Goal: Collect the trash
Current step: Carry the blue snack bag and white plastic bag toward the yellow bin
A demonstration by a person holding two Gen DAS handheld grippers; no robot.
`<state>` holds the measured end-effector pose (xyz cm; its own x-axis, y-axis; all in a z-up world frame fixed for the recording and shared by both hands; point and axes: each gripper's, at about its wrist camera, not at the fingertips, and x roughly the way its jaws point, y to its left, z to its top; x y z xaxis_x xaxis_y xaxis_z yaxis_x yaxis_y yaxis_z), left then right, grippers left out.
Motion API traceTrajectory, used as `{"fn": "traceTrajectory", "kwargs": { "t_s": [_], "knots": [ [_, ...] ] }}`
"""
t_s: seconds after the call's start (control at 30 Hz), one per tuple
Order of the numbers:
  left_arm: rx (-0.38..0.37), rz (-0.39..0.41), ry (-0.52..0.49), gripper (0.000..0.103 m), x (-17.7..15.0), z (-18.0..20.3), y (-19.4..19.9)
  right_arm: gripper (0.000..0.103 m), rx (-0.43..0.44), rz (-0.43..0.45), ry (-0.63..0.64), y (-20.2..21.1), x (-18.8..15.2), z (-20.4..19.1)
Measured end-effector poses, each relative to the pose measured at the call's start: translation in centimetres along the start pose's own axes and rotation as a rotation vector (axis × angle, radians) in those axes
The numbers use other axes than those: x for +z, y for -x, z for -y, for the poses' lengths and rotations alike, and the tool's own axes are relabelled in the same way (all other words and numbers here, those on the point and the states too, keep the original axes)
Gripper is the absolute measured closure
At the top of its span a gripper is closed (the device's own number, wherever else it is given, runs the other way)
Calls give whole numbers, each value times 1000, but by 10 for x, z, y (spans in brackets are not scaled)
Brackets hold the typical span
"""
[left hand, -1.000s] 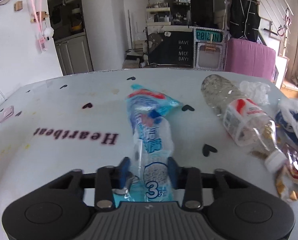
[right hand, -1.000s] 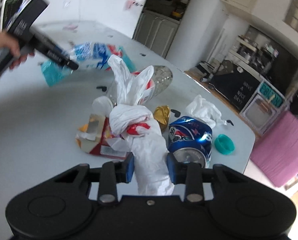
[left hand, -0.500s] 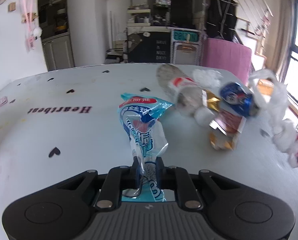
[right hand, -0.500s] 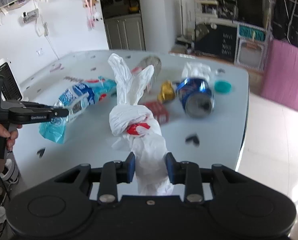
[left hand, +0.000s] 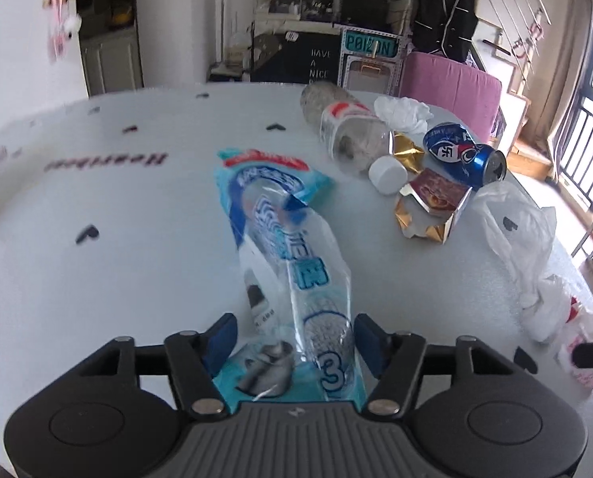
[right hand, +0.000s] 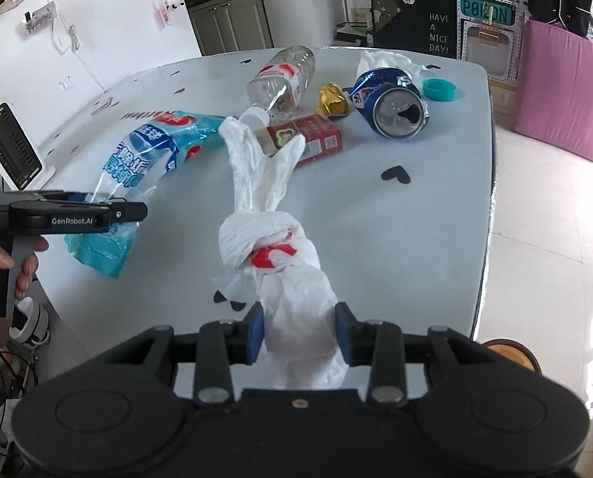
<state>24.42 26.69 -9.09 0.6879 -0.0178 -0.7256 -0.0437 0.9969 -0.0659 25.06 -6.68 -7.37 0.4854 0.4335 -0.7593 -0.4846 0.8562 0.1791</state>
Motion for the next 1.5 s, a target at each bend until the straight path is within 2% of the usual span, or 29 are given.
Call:
{"fn": "traceTrajectory", "kwargs": {
  "t_s": [0.03,0.07,0.13,0.23,0.4,0.7,1.13,1.5],
  "knots": [
    [1,-3,3,56,-1,1,0,62,-2,-1,2,-1,0,0],
    [4,-1,7,69,-2,2,1,61,-2,-3,4,-3,-1,0],
    [9,9,20,83,-4,4,5,63,2,1,7,-4,-3,1],
    [27,49,24,86,-7,10,17,70,12,21,-2,-1,-4,1],
    [41,131,-22,88,-9,31,46,72,18,93,-62,14,-5,4],
    [-20,217,-24,89,-11,76,92,72,-3,224,-124,52,-7,9],
    [-105,271,-58,89,-24,161,117,72,-72,329,-202,111,-35,45],
    [-218,276,-133,89,-29,250,111,72,-172,365,-284,156,-75,107]
  ]
}}
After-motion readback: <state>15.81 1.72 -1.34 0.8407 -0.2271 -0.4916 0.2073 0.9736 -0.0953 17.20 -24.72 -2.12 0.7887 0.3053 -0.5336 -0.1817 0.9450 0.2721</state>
